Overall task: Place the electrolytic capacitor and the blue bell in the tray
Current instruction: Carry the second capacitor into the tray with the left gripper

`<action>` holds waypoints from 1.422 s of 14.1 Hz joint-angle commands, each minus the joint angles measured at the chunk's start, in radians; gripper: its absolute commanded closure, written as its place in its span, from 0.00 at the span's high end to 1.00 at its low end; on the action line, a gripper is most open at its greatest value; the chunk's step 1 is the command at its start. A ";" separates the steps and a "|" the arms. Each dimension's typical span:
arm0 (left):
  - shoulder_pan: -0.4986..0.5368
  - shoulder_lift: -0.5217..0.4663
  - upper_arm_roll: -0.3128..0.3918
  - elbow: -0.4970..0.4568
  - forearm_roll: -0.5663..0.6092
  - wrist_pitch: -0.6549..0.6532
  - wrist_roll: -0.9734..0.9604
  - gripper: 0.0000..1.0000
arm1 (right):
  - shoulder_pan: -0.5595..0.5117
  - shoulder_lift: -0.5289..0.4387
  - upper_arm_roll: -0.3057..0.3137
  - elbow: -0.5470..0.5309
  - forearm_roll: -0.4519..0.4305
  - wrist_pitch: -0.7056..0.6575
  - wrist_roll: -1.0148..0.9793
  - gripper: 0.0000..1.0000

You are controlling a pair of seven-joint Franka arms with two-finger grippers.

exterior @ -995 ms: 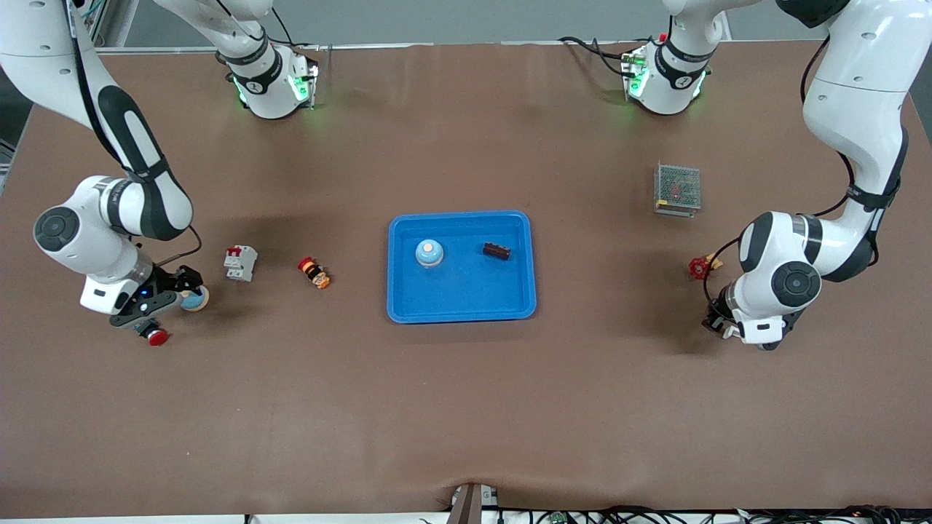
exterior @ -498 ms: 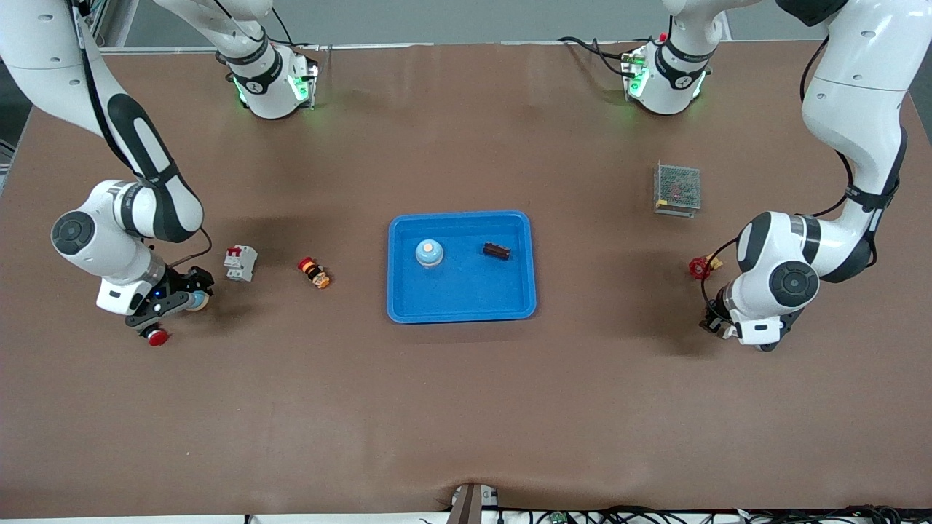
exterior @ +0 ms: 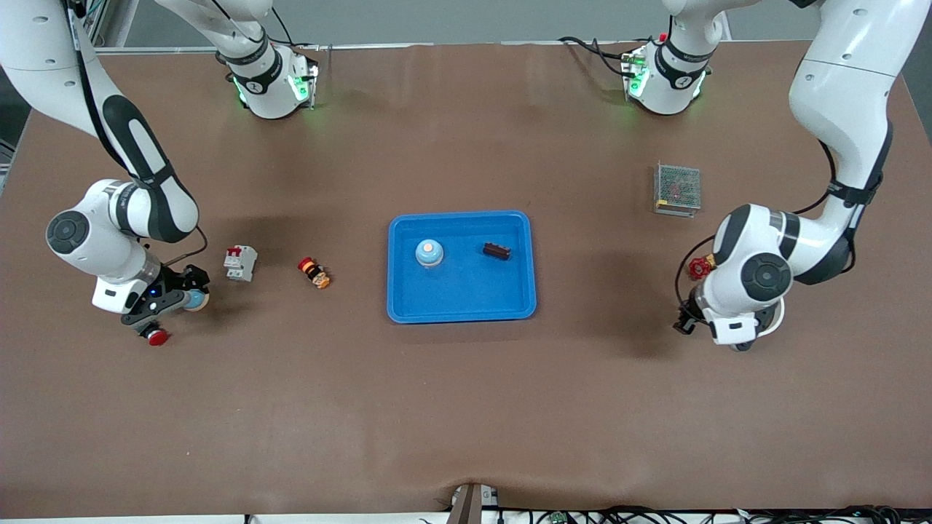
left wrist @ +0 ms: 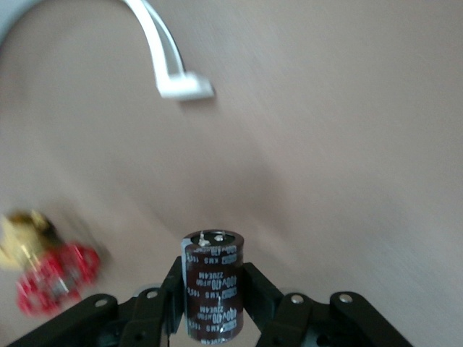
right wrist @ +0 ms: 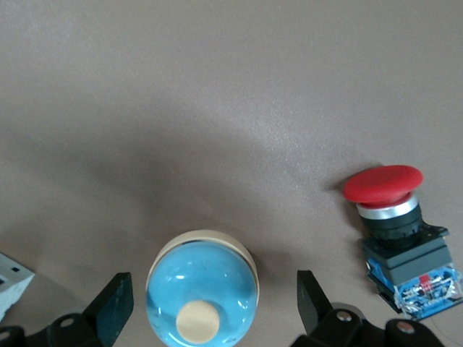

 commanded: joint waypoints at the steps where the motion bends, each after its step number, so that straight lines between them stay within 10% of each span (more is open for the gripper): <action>1: -0.016 -0.009 -0.065 0.007 0.006 -0.024 -0.141 0.00 | -0.024 0.009 0.019 -0.012 0.023 0.028 -0.035 1.00; 11: -0.305 0.060 -0.087 0.135 0.004 -0.022 -0.634 0.00 | -0.025 0.015 0.026 -0.014 0.023 0.028 -0.033 1.00; 20: -0.493 0.176 -0.076 0.266 0.007 0.039 -0.890 0.00 | -0.022 0.015 0.034 -0.009 0.023 0.027 -0.028 0.45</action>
